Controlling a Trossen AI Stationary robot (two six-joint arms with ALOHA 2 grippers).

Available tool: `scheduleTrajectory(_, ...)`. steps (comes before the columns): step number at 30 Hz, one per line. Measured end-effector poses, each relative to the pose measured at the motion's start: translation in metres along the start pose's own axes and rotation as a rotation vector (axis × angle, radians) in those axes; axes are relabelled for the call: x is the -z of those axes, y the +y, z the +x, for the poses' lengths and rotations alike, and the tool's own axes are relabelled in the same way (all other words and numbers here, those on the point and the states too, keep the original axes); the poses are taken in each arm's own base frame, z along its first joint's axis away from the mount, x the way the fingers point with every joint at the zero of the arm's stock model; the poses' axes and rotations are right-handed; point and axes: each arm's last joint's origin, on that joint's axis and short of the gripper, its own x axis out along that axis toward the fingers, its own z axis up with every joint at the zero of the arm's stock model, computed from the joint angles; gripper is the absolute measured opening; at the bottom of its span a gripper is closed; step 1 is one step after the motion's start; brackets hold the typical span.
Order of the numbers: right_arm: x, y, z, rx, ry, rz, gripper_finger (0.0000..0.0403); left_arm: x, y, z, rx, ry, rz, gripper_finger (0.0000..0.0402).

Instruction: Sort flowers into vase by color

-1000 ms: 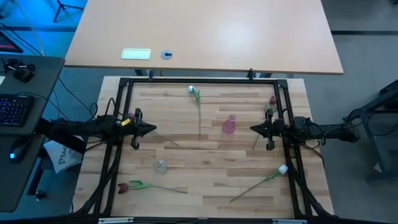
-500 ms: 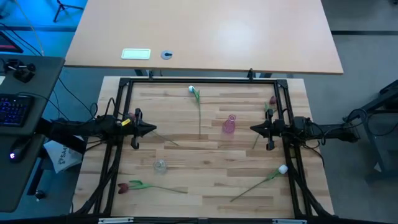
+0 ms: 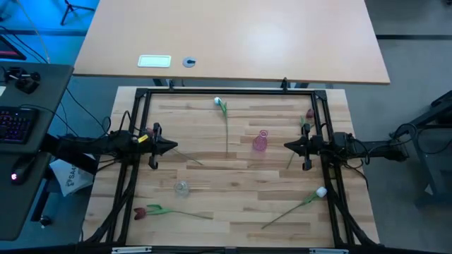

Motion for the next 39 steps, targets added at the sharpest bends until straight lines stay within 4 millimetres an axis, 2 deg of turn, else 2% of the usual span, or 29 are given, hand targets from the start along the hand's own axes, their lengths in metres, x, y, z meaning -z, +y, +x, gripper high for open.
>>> scheduleTrajectory(8, 0.000, 0.000, 0.000, 0.000, 0.000, 0.000, 0.0000, 0.000, 0.000, 0.000, 0.000, -0.001, -0.006, 0.0000)
scheduleTrajectory(10, 0.000, 0.000, 0.000, 0.000, 0.000, 0.000, 0.0000, -0.001, 0.000, 0.000, 0.003, -0.015, -0.067, 0.0000)
scheduleTrajectory(15, 0.000, 0.000, 0.000, 0.000, 0.000, 0.000, 0.0000, -0.019, 0.000, -0.002, 0.008, -0.204, -0.448, 0.0000)
scheduleTrajectory(19, 0.000, 0.000, 0.000, 0.000, 0.000, 0.000, 0.0000, -0.022, 0.006, 0.001, -0.192, -0.322, -0.725, 0.0000)
scheduleTrajectory(24, 0.000, 0.000, 0.000, 0.000, 0.000, 0.000, 0.0000, -0.032, 0.006, 0.013, -0.263, -0.422, -0.908, 0.0000)
scheduleTrajectory(26, 0.000, 0.000, 0.000, 0.000, 0.000, 0.000, 0.0000, -0.053, 0.002, 0.025, -0.258, -0.424, -0.918, 0.0000)
scheduleTrajectory(28, 0.000, 0.000, 0.000, 0.000, 0.000, 0.000, 0.0000, -0.077, -0.004, 0.045, -0.274, -0.382, -0.829, 0.0000)
scheduleTrajectory(31, 0.000, 0.000, 0.000, 0.000, 0.000, 0.000, 0.0000, -0.108, -0.014, 0.088, -0.336, -0.283, -0.621, 0.0000)
scheduleTrajectory(33, 0.000, 0.000, 0.000, 0.000, 0.000, 0.000, 0.0000, -0.121, -0.015, 0.118, -0.403, -0.192, -0.468, 0.0000)
scheduleTrajectory(36, 0.000, 0.000, 0.000, 0.000, 0.000, 0.000, 0.0000, -0.132, 0.000, 0.159, -0.537, -0.041, -0.343, 0.0000)
scheduleTrajectory(39, 0.000, 0.000, 0.000, 0.000, -0.001, 0.000, 0.0000, -0.123, 0.034, 0.190, -0.600, 0.191, -0.377, 0.0003)
